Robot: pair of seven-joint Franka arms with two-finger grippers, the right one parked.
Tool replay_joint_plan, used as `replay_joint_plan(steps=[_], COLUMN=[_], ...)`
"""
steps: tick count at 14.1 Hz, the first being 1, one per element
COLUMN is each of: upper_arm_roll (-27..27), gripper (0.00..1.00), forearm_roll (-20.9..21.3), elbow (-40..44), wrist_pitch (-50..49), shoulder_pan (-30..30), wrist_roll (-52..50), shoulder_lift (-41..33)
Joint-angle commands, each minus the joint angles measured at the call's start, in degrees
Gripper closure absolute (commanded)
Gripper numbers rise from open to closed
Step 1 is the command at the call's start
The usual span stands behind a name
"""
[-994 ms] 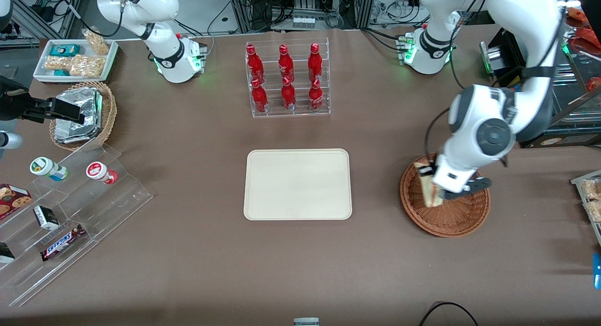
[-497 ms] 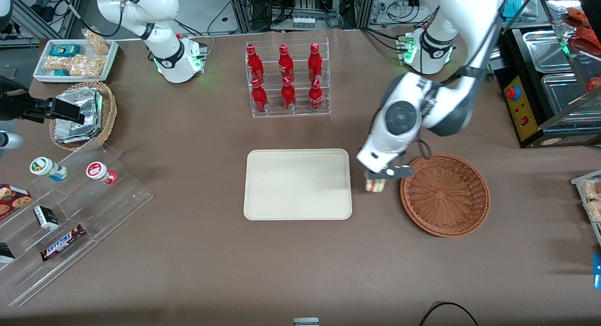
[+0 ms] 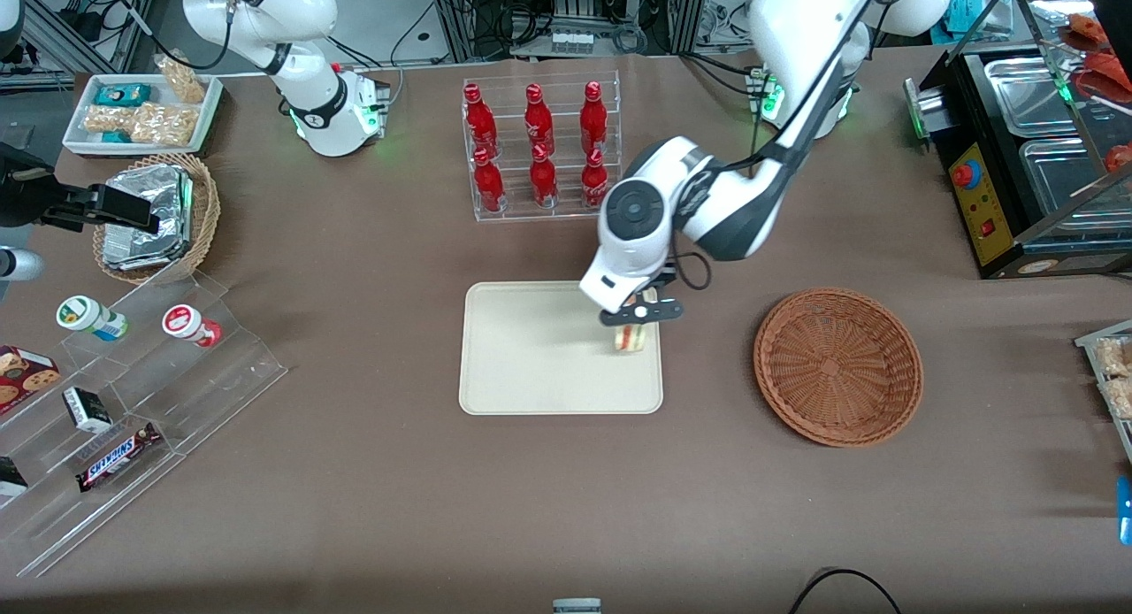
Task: Place sandwich from basket to tray
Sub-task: 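Lift the sandwich and carry it with the left gripper over the cream tray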
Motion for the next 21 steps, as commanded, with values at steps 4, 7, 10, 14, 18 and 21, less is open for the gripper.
replay_joint_plan(steps=[4,7,10,14,18,21], upper_arm_roll=[0.80,0.80,0.71,0.19,0.19,0.19], gripper=[0.87,0.87,0.87,0.86,0.85,0.85], forearm_roll=[-0.24,-0.33,-0.24,0.11,0.20,0.20], elbow=[9.87,10.58,11.45,11.98,13.13,14.53], wrist_pitch=[-0.90,1.28,5.24,5.69,5.69,5.69], shoulder_pan=[-5.20,-5.73,-5.82,-7.14,-7.22,-7.75], wrist_roll=[-8.58,-10.26,-12.63,-12.81,-12.90,-12.90], shoulder_lift=[7.50,8.74,11.02,12.16,12.78,14.10])
